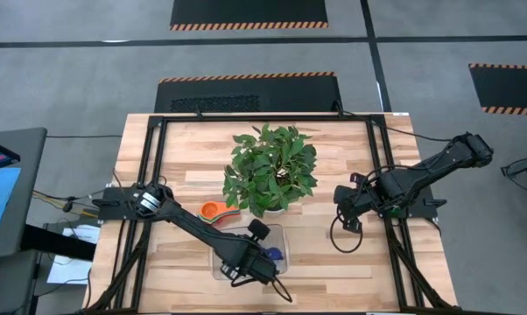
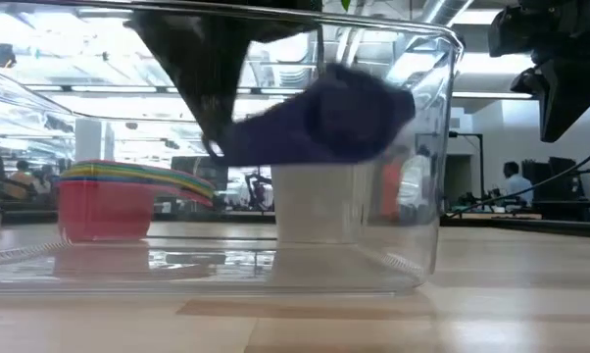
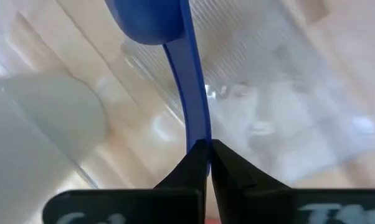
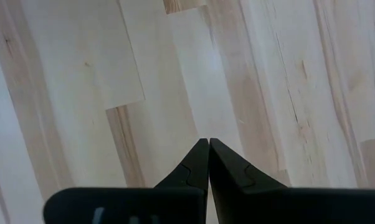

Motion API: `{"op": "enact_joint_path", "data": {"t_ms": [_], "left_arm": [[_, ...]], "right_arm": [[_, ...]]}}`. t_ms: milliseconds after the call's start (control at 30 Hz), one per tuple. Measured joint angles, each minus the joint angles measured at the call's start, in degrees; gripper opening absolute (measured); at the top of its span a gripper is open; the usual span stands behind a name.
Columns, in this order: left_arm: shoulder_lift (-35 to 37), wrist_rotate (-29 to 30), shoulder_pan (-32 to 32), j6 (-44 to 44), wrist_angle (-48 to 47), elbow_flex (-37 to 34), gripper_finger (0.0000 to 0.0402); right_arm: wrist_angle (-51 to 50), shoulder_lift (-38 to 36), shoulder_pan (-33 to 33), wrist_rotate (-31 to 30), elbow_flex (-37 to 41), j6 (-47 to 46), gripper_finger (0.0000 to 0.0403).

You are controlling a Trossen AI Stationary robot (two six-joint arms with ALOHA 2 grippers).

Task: Nest measuring cups in basket
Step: Stack the dark blue measuring cup on the orange measuring cup

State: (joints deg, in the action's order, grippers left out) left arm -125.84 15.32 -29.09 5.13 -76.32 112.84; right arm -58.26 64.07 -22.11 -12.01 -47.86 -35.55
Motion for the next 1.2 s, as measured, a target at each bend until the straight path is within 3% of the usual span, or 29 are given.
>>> {"op": "enact_joint_path", "data": {"t_ms": [233,500,867,1000,1200], "left_arm": [[0.0,-1.6,-1.8,-15.9,-13.5,11.3,0.0000],[4.6,-7.2,-6.4,-35.9,-13.7,15.3,0.0000],[13.6,0.7,-11.6,-62.6,-13.7,15.1,0.0000],[19.2,3.3,-13.9,-75.3,-13.8,8.5,0.0000],[28.0,4.0,-17.9,-100.2,-12.9,-10.4,0.0000]], "right_arm": [[0.0,0.0,0.0,0.0,0.0,0.0,0.0033],[0.1,0.0,0.0,0.1,0.0,0.0,0.0033],[0.5,0.0,0.0,0.2,0.0,0.0,0.0033],[0.5,0.0,0.0,0.2,0.0,0.0,0.0033],[0.5,0.0,-0.6,0.2,0.0,0.0,0.0033]]}}
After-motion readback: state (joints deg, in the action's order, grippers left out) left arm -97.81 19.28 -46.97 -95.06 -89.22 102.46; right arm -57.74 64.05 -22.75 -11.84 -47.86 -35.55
